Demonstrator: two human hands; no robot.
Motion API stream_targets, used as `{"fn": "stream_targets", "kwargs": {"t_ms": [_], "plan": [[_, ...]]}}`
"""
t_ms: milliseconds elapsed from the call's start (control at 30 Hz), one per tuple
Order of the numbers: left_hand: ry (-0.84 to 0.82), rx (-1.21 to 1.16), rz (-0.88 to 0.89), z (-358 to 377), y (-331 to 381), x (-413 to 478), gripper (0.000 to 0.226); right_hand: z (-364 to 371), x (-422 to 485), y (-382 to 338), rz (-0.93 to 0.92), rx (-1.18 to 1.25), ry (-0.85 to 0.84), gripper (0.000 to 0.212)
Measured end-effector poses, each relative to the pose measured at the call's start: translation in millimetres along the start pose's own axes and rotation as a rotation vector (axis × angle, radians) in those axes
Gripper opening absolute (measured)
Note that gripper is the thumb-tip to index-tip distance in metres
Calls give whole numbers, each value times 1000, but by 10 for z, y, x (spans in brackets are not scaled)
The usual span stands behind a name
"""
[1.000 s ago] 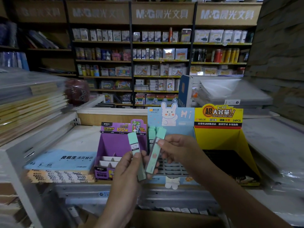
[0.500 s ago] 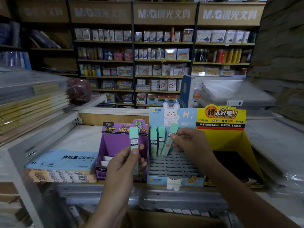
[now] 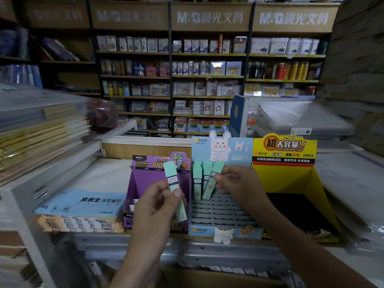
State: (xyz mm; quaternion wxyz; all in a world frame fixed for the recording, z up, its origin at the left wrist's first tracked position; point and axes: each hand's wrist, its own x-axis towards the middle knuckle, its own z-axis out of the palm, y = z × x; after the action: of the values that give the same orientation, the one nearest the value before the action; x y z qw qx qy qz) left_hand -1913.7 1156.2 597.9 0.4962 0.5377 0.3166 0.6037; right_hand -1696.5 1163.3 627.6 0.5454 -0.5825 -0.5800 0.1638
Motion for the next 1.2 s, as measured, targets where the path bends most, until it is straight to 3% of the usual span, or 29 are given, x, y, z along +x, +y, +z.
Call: {"fn": "stream_targets", "kwargs": {"t_ms": [233, 467, 700, 867, 1033, 1200], "plan": [[-31, 38, 52, 4, 21, 30, 5, 48, 8, 11, -73, -216, -69, 18], [-42, 72, 75, 16, 16, 61, 6, 107, -45, -79, -107, -391, -140, 28], [-68, 123, 98, 56, 61, 158, 4, 136, -74, -75, -128, -486, -124, 32], [-80, 187, 86, 137, 101, 252, 6, 82, -169, -69, -174, -457, -64, 25], [-111, 286, 160, 197, 84, 352, 9, -221, -352, -44, -249, -441, 98, 19], [-104, 435, 218, 212, 34, 443, 13, -654, -595, 62, -198, -409, 217, 9]]}}
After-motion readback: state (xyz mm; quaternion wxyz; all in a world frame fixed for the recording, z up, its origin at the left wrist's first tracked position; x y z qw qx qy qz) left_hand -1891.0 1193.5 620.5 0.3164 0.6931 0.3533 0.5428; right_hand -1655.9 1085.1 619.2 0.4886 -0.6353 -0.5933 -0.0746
